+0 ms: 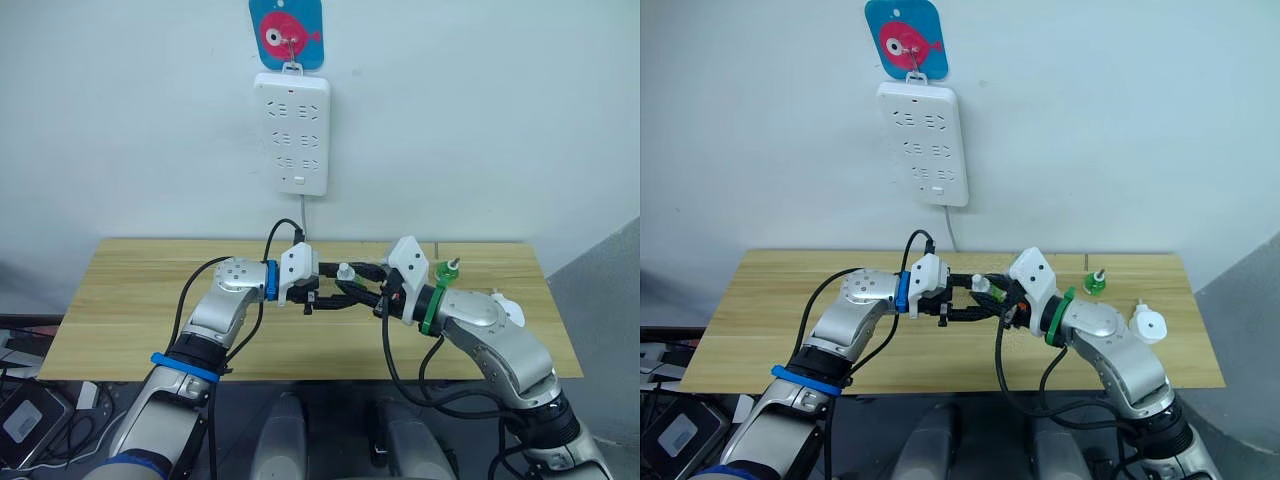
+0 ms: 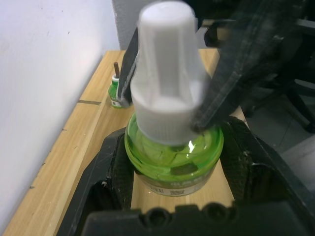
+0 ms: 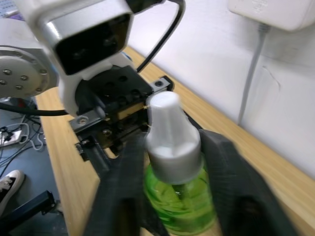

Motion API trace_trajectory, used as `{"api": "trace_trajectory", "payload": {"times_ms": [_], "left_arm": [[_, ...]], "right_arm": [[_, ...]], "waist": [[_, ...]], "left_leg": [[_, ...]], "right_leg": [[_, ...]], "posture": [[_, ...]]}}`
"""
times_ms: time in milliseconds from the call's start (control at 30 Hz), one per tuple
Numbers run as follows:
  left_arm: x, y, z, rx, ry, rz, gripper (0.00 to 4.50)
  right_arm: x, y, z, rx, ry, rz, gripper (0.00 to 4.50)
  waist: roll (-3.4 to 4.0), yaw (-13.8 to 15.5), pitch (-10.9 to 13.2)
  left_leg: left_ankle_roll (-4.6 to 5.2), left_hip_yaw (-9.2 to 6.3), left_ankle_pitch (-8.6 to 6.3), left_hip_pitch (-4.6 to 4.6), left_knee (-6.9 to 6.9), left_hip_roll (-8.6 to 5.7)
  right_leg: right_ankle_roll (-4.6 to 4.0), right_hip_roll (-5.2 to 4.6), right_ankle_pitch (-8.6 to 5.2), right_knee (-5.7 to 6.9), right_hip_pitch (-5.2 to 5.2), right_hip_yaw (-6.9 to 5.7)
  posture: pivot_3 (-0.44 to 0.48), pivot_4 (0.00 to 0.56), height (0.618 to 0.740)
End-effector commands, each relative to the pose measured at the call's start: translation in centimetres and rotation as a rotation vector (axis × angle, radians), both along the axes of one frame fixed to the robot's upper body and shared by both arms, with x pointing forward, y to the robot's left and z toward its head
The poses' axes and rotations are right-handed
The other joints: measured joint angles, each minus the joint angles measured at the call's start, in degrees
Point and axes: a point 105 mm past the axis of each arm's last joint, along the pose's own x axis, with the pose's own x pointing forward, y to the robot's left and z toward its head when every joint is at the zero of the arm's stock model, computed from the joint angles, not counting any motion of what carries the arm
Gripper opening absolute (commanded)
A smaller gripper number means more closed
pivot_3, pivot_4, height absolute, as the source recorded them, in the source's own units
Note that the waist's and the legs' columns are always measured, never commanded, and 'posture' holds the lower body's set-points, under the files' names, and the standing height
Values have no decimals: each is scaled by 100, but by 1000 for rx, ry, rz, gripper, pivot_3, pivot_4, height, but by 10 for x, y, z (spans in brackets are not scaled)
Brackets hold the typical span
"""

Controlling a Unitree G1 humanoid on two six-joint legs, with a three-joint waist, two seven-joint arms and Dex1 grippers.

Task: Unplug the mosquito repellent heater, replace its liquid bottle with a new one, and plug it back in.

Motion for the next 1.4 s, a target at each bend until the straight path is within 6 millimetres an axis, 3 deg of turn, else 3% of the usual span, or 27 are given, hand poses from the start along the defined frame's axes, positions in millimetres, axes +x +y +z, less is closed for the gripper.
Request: {"api": "trace_trajectory", "payload": {"times_ms": [33,200,433,533,633,767,867,967,1167,1400], "left_arm": [[-7,-2,4,-10,-21,-28,2286],[-22,-4,1,1,-11,-96,2286],[-70,-3,-6,99,-12,-424,2286],[-84,-2,-8,130,-15,-536,2286],[-87,-1,-7,145,-18,-570,2286],[-68,5,-8,161,-45,-501,2286],[-53,6,-6,134,-39,-409,2286],[-35,8,-6,100,-58,-281,2286],[-14,6,-3,39,-57,-95,2286],[-14,-1,-4,16,-49,-40,2286]], "right_arm": [[-6,2,18,31,-81,57,1067],[-21,10,24,4,-99,196,1067],[-47,26,33,-39,-33,685,1067],[-54,27,27,-93,-10,846,1067],[-50,23,20,-148,-29,886,1067],[-36,1,16,-184,-25,819,2418],[-36,-27,11,-231,-5,739,3441],[-30,-47,14,-220,-4,543,4464],[-27,-46,14,-148,-28,268,4464],[-10,-9,13,-52,-85,46,4464]], "waist": [[0,-4,0],[0,-6,0],[3,2,3],[4,41,4],[6,99,6],[8,171,9],[8,221,9],[8,193,9],[8,74,9],[8,-42,9]], "left_leg": [[0,1,0,0,-1,0],[0,0,0,0,-2,0],[0,0,0,3,-3,6],[1,0,-1,3,-6,5],[2,-5,-2,-3,-15,5],[3,-3,-2,-4,-17,5],[3,-6,-2,-7,-14,2],[2,1,-2,-11,-15,0],[3,-4,-2,-9,-22,8],[2,-3,-2,-6,-22,5]], "right_leg": [[0,0,0,-1,0,1],[0,0,0,-2,0,0],[-5,3,-2,0,0,0],[-12,3,-7,-2,-1,-3],[-13,3,-8,-15,-1,-10],[-13,2,-8,-21,-1,-8],[-13,-1,-9,-27,1,-12],[-11,-4,-7,-38,0,-4],[-10,2,-7,-33,-3,-6],[-10,3,-7,-24,-4,-2]], "posture": [[186,235,740],[201,241,740],[263,247,740],[291,246,740],[295,256,740],[293,258,740],[243,255,740],[212,253,740],[188,247,740],[183,242,740]]}}
